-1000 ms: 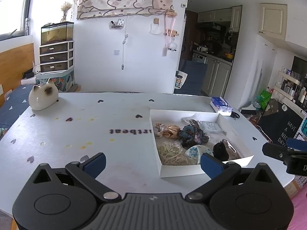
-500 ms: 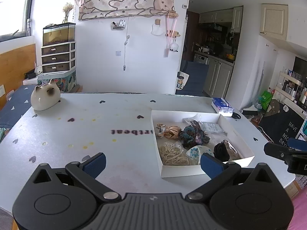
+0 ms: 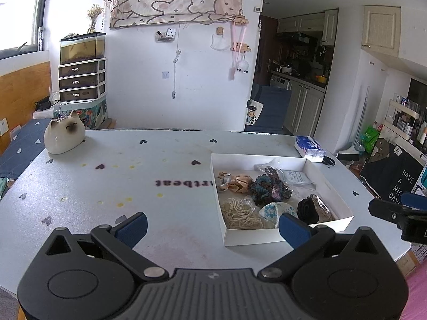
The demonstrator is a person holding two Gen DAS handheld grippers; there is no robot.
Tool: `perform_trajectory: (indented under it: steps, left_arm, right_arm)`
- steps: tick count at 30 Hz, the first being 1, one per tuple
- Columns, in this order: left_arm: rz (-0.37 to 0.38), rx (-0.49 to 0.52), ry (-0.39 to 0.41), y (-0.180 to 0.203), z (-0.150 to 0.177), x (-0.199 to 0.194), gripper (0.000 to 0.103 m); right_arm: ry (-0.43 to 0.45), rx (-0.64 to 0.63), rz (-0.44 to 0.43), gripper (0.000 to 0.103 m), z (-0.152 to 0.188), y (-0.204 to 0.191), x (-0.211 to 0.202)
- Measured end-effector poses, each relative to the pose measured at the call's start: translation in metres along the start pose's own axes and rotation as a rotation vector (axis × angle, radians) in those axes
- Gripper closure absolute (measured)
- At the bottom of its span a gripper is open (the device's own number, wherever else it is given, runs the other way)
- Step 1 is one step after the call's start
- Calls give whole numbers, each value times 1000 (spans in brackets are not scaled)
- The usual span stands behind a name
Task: Organize soft objects
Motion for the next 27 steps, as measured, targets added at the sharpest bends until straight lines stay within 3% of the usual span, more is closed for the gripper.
perform_trajectory:
  steps: [27]
  left_arm:
    - [-11, 7, 1, 1, 0, -7, 0]
  right_arm:
    - [2, 0, -2, 0, 0, 1, -1]
Point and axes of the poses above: each gripper's, at about its wrist camera, not at the fingertips, and x roughly the way its jaws point, y to its right, z to its underside, the point moved 9 cm from there along x, roughly the way its jaws point, and after that the axes turned 4 degrees about z, right-handed, at the moved point
